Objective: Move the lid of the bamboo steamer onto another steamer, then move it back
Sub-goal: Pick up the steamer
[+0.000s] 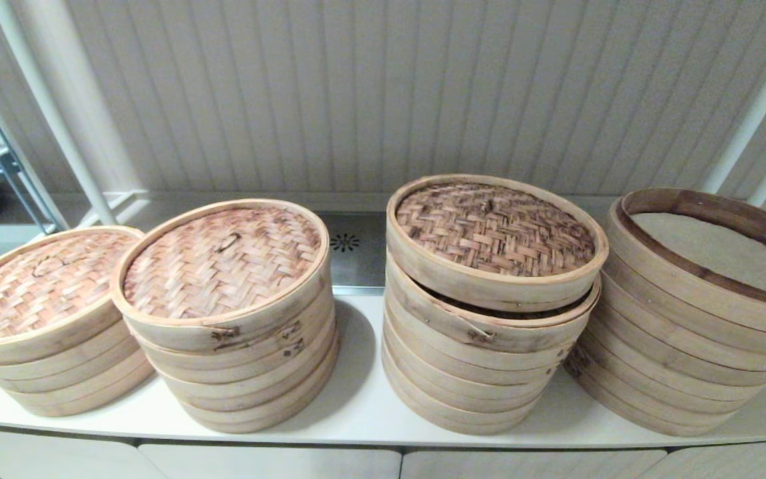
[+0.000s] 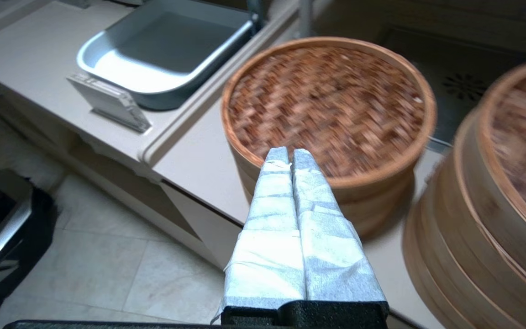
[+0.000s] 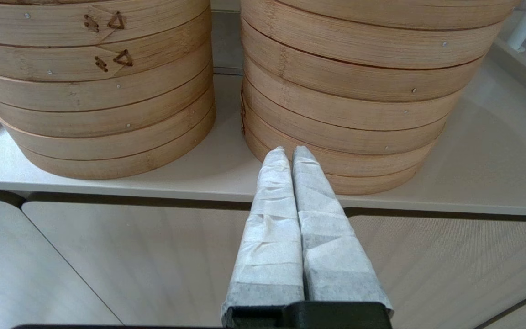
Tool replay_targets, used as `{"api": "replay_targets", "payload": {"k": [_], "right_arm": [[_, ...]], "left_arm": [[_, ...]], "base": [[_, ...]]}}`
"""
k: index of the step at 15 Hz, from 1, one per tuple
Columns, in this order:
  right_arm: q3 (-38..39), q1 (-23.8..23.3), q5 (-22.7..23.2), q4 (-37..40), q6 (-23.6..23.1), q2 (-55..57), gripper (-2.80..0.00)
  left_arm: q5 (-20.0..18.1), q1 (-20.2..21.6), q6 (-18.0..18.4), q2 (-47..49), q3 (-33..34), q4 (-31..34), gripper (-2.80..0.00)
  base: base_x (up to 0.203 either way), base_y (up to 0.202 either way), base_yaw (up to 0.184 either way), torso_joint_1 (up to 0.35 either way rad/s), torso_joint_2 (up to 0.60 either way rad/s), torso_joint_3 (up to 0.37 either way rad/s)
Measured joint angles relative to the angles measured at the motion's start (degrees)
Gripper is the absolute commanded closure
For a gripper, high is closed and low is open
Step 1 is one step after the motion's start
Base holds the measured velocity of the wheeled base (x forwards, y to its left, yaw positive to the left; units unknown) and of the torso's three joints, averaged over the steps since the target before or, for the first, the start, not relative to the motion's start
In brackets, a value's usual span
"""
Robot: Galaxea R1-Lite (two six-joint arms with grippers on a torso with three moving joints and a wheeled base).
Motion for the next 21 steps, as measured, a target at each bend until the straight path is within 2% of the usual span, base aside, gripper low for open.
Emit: {"api": "replay_targets", "payload": {"k": [1,2,3,4,5,7,8,10,11,13,16,18,19,20,21], "right_arm": [[0.00,0.00,0.00,0.00,0.00,0.00,0.00],[0.00,0.00,0.00,0.00,0.00,0.00,0.00],[0.00,0.00,-0.02,0.00,0.00,0.00,0.00],[0.00,0.00,-0.05,0.00,0.00,0.00,0.00],[0.00,0.00,-0.02,0.00,0.00,0.00,0.00],[0.00,0.00,-0.02,0.00,0.00,0.00,0.00],[0.00,0.00,-0.05,0.00,0.00,0.00,0.00],[0.00,0.00,-0.05,0.00,0.00,0.00,0.00],[0.02,0.00,-0.07,0.00,0.00,0.00,0.00],[0.02,0.00,-0.07,0.00,0.00,0.00,0.00],[0.00,0.00,-0.07,0.00,0.00,0.00,0.00],[0.01,0.00,-0.07,0.01,0.00,-0.01,0.00],[0.02,0.00,-0.07,0.02,0.00,0.00,0.00],[0.02,0.00,-0.05,0.00,0.00,0.00,0.00],[0.02,0.00,-0.07,0.02,0.00,0.00,0.00]], "left_arm": [[-3.95,5.44,0.80,2.54,-0.29,-2.55,0.00],[-9.47,11.14,1.87,5.00,-0.59,-5.21,0.00],[-15.58,15.43,2.92,7.13,-0.99,-7.62,0.00],[-21.06,18.04,3.93,9.15,-1.42,-9.52,0.00],[-24.48,19.33,4.73,11.20,-1.70,-10.29,0.00],[-27.92,20.59,5.90,15.65,-1.96,-11.64,0.00],[-30.86,21.37,6.27,17.98,-1.96,-13.00,0.00],[-39.41,23.32,7.18,21.81,-2.03,-14.81,0.00],[-42.58,24.08,8.84,23.35,-2.45,-15.19,0.00],[-46.08,25.02,13.72,26.41,-2.90,-15.39,0.00],[-51.43,26.92,18.23,31.24,-4.52,-16.30,0.00],[-52.27,27.27,20.19,34.31,-4.95,-18.21,0.00],[-52.38,27.34,20.75,36.18,-5.17,-19.54,-2.07],[-52.49,27.36,21.41,38.03,-5.49,-20.80,-2.80],[-52.78,27.41,22.01,40.15,-6.19,-21.76,-2.80]], "base": [[0.000,0.000,0.000,0.000,0.00,0.000],[0.000,0.000,0.000,0.000,0.00,0.000],[0.000,0.000,0.000,0.000,0.00,0.000],[0.000,0.000,0.000,0.000,0.00,0.000],[0.000,0.000,0.000,0.000,0.00,0.000],[0.000,0.000,0.000,0.000,0.00,0.000],[0.000,0.000,0.000,0.000,0.00,0.000],[0.000,0.000,0.000,0.000,0.00,0.000],[0.000,0.000,0.000,0.000,0.00,0.000],[0.000,0.000,0.000,0.000,0.00,0.000],[0.000,0.000,0.000,0.000,0.00,0.000],[0.000,0.000,0.000,0.000,0.00,0.000],[0.000,0.000,0.000,0.000,0.00,0.000],[0.000,0.000,0.000,0.000,0.00,0.000],[0.000,0.000,0.000,0.000,0.00,0.000]]}}
